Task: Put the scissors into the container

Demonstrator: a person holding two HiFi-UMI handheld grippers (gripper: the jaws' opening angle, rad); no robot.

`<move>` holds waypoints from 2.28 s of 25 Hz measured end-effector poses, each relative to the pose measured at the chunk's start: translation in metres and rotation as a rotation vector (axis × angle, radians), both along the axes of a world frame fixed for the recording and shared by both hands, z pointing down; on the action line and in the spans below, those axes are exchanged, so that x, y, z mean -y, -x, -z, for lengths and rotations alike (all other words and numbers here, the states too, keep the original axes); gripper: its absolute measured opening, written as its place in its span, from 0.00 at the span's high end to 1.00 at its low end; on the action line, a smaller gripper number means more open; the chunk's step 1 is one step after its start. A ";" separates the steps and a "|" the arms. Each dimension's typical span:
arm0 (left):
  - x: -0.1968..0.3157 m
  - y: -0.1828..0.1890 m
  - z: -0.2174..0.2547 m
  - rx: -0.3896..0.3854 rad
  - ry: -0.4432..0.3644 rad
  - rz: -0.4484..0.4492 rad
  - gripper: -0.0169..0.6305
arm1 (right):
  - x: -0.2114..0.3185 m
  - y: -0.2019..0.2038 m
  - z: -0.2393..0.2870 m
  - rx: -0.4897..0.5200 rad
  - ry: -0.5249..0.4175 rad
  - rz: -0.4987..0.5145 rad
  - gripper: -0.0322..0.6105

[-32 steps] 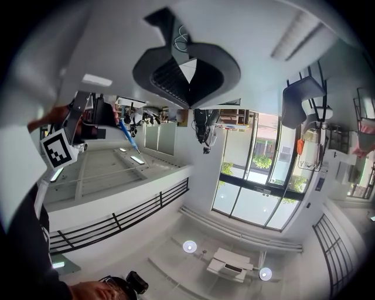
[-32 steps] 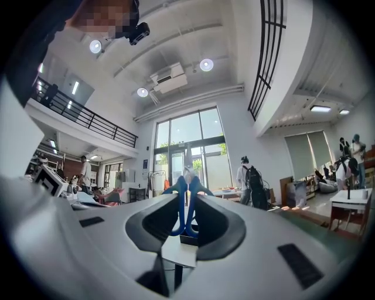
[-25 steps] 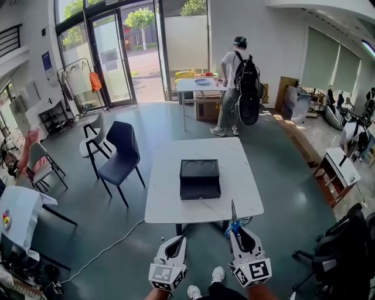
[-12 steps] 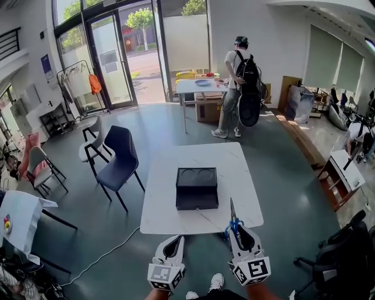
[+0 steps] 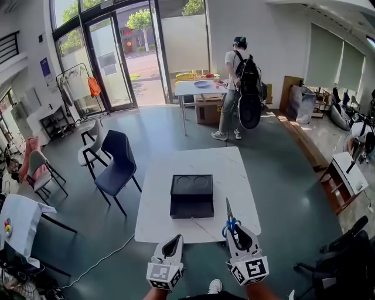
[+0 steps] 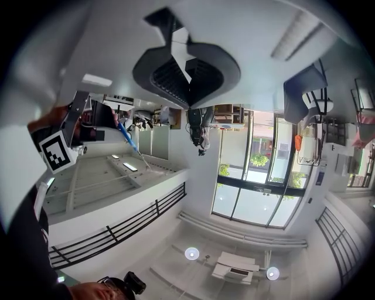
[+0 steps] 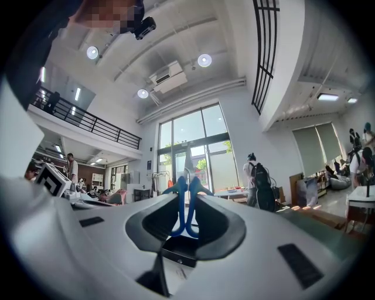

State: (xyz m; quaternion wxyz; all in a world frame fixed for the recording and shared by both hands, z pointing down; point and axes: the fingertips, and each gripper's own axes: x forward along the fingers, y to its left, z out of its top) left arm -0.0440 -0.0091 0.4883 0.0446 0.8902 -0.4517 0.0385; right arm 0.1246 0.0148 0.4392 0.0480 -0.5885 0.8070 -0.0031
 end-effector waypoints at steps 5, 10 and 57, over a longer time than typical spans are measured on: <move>0.007 -0.008 -0.004 0.033 -0.001 0.017 0.96 | 0.010 -0.010 -0.003 0.004 0.004 0.015 0.81; 0.013 -0.014 -0.006 0.071 -0.011 0.037 0.96 | 0.019 -0.020 -0.007 0.019 0.012 0.037 0.81; 0.214 0.050 -0.030 0.016 0.043 -0.135 0.96 | 0.191 0.049 -0.029 -0.037 0.099 -0.115 0.81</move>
